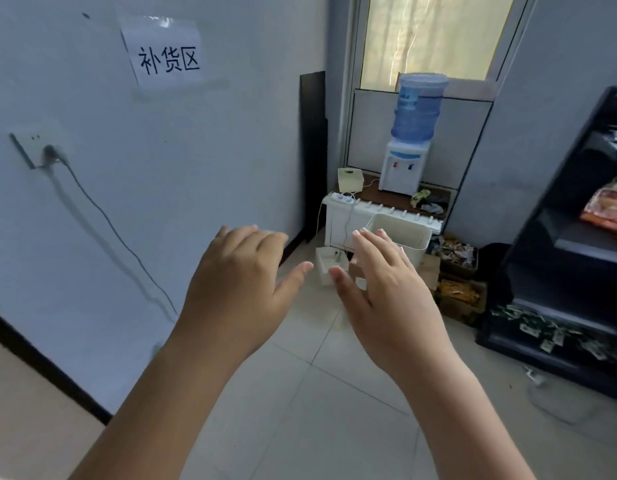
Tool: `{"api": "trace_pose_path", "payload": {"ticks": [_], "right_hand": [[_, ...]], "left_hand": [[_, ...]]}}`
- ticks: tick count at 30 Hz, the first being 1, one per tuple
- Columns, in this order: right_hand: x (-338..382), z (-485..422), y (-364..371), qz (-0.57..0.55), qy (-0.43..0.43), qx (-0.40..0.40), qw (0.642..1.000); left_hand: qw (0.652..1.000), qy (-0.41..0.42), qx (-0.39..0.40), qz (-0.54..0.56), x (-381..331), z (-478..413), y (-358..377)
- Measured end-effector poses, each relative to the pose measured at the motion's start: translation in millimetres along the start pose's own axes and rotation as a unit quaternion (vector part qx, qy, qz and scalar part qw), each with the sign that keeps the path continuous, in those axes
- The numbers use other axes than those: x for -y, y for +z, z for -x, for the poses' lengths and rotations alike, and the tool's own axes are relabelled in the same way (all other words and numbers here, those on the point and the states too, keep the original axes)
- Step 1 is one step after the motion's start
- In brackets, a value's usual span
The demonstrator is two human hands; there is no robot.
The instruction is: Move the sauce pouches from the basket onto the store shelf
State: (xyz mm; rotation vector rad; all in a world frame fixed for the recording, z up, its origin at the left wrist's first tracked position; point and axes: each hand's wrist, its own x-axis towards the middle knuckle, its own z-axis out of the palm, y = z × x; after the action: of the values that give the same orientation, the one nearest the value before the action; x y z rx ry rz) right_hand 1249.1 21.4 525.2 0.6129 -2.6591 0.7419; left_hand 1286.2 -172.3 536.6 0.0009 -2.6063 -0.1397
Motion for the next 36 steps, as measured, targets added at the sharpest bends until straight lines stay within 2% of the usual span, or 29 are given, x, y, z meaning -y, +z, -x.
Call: {"api": "trace_pose_path", "payload": {"ticks": [10, 21, 28, 36], "right_hand": [[-82.0, -161.8, 54.6, 0.023, 0.051, -0.02, 0.998], [-149.2, -306.7, 112.9, 0.066, 0.125, -0.001, 0.99], [-170.5, -425.7, 143.8, 0.098, 0.171, -0.029, 0.98], [-235.0, -525.9, 136.9, 0.156, 0.237, -0.064, 0.957]], "left_hand": [[0.999, 0.051, 0.012, 0.016, 16.7, -171.9, 112.3], [0.989, 0.105, 0.075, 0.077, 49.3, -326.2, 223.3], [0.974, 0.176, 0.077, 0.123, 81.0, -443.4, 286.4], [0.95, 0.248, 0.105, 0.159, 55.4, -564.1, 357.8]]}}
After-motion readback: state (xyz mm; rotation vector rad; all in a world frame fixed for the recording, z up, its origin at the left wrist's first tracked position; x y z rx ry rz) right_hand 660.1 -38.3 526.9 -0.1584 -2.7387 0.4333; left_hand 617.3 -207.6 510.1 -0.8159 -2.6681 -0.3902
